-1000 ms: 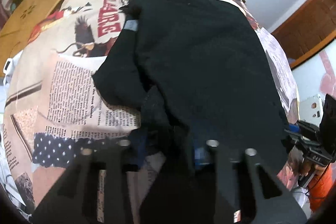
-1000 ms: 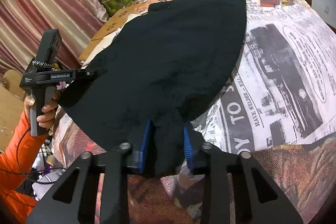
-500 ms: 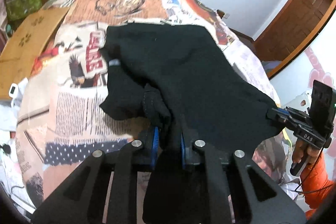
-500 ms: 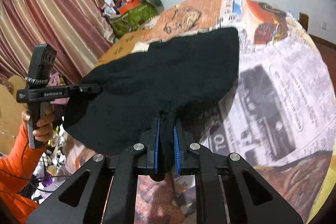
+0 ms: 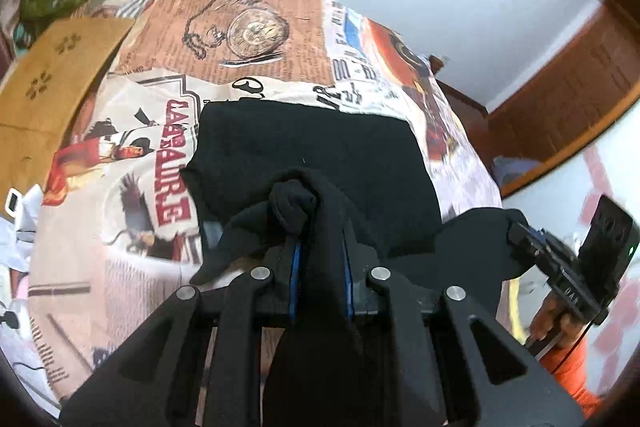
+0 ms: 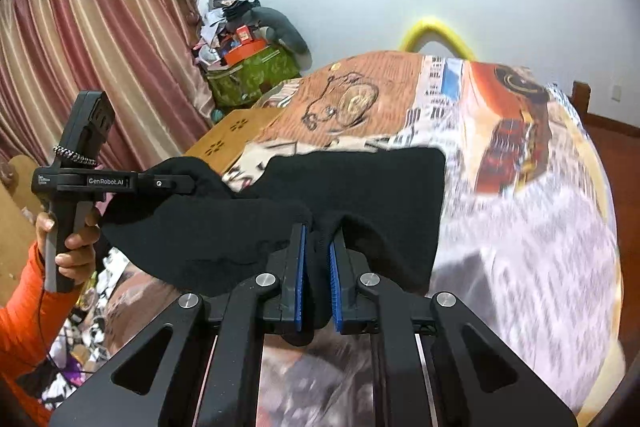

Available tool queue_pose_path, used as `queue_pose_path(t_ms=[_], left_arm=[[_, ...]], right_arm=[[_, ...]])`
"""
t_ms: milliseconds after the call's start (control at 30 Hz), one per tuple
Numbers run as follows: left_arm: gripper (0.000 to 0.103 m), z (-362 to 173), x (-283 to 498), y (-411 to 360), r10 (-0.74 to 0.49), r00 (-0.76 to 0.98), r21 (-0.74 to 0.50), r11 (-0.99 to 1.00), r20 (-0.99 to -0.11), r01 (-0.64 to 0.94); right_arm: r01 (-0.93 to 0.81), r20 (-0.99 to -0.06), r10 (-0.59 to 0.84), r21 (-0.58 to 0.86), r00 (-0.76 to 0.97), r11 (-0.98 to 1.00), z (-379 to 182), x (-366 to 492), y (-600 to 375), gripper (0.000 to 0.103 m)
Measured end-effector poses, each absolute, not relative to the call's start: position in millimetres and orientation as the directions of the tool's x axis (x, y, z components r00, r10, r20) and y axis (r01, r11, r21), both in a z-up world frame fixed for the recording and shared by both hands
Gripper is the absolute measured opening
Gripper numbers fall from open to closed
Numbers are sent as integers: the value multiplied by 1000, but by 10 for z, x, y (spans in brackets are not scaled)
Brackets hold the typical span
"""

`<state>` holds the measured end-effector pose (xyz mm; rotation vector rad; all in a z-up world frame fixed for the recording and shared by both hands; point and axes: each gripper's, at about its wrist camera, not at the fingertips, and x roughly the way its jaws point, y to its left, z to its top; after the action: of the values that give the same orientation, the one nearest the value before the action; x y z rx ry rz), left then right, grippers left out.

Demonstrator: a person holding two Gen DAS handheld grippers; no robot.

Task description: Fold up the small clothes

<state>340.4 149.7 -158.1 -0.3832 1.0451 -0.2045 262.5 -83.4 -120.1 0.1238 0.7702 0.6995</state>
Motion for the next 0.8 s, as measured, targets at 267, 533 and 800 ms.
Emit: queue_pose_path(t_ms=[267, 533, 800], left_arm=[[17, -2029, 4198, 1694, -351, 395, -420, 902, -849, -101], [34, -2381, 4752, 1796, -292, 338, -355, 924, -895, -144], [73, -1824, 4726, 1990, -271, 496, -382, 914, -825, -136]], right_arm=[[-516, -653, 570, 305, 498, 800, -1374, 3401, -601, 9], [-448, -733, 542, 355, 412, 821, -1856, 4099, -519, 14], [-417, -730, 522, 349, 440, 839, -1780, 4237, -625, 30]])
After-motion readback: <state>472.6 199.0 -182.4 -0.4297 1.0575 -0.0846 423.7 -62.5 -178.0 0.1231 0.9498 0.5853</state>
